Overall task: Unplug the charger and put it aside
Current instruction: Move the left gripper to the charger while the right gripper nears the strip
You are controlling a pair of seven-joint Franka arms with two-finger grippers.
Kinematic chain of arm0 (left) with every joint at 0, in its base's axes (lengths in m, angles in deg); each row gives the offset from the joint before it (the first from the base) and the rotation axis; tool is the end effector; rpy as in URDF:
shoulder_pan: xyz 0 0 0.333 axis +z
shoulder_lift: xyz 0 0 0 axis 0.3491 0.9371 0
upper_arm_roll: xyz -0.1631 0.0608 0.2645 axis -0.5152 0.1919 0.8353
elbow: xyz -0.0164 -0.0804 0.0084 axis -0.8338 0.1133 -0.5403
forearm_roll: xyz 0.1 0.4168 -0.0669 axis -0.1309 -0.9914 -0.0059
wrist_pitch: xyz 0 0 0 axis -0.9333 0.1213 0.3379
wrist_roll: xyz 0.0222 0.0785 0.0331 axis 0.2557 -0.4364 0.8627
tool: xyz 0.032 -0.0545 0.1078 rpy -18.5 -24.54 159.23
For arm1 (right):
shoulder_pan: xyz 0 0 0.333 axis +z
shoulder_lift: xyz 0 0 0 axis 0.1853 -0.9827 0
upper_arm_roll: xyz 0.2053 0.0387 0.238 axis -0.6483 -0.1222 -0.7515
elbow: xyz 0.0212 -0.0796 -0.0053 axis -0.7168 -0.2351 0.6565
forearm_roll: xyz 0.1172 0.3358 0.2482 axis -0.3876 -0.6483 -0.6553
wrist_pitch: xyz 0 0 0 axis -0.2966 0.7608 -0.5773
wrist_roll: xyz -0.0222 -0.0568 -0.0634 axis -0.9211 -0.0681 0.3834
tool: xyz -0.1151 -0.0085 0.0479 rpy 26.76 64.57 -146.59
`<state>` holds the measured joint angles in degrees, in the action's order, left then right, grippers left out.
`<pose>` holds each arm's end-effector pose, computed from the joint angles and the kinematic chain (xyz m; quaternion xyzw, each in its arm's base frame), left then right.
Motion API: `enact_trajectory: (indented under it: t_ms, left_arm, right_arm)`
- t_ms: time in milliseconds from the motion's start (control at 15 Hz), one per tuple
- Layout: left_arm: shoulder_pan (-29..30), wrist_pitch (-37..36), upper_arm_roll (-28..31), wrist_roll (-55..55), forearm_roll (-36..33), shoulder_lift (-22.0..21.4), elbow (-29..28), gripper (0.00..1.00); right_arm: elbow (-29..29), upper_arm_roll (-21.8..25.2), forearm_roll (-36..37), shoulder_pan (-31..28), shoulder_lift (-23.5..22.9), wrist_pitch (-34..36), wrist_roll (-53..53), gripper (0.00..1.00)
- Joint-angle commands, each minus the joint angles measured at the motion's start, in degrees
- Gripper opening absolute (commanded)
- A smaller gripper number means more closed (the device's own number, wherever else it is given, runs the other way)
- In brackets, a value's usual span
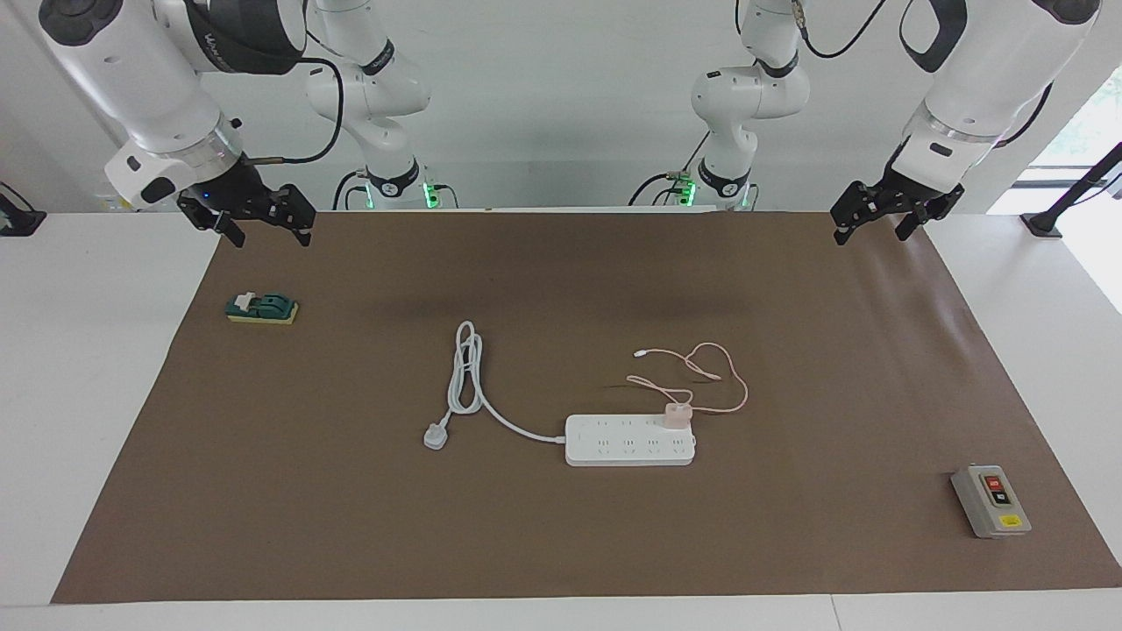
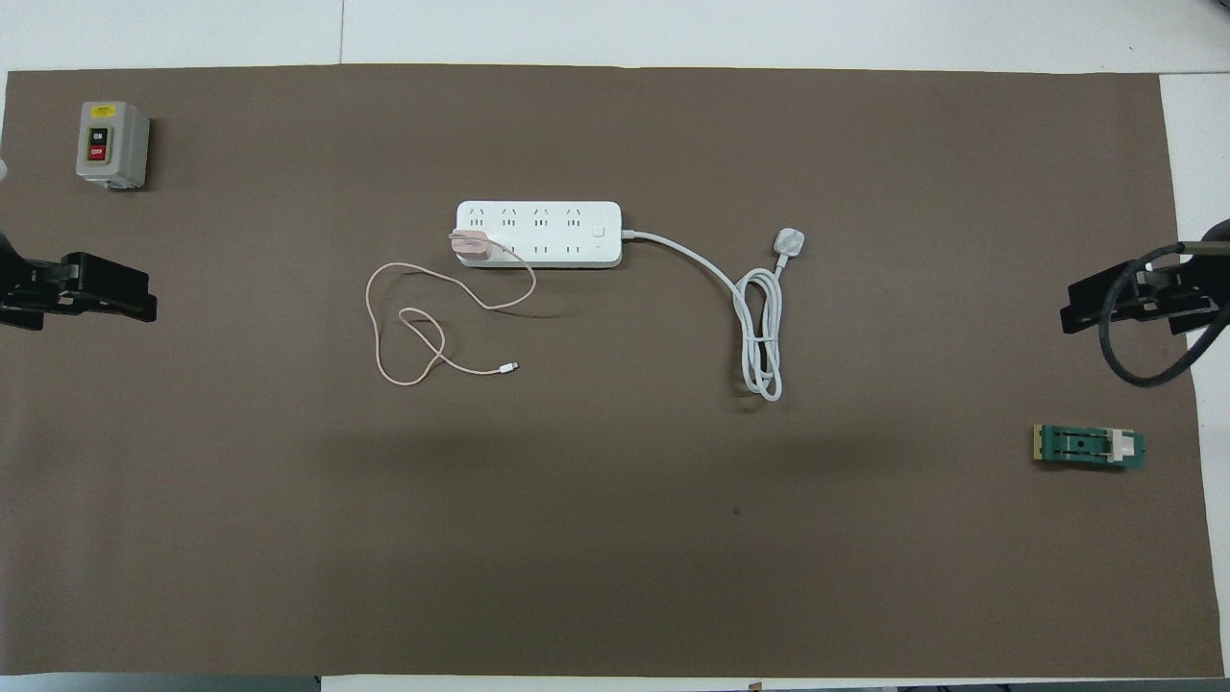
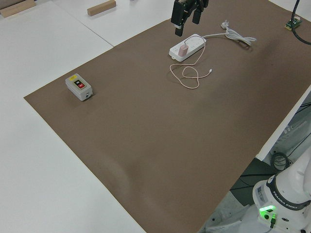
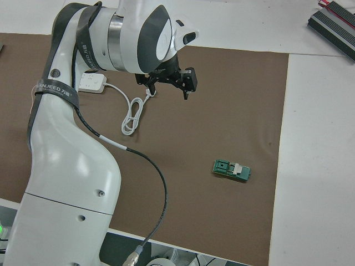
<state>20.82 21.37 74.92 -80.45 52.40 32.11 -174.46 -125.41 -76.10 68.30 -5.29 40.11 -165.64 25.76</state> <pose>0.5836 -0.0414 0.6012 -0.9998 0.0027 0.0208 0.0028 0.5872 -0.0253 0.5804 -0.9975 0.0173 0.0666 0.0139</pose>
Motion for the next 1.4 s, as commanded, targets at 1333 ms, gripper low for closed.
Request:
enact_trajectory:
  t_ms: [1333]
  left_arm:
    - [-7.41, 9.31, 1.18, -64.87, 0.5, 13.34, 9.86, 1.0]
  right_arm:
    - [-1.49, -0.44, -1.31, -0.12, 0.73, -2.48, 13.44, 1.0]
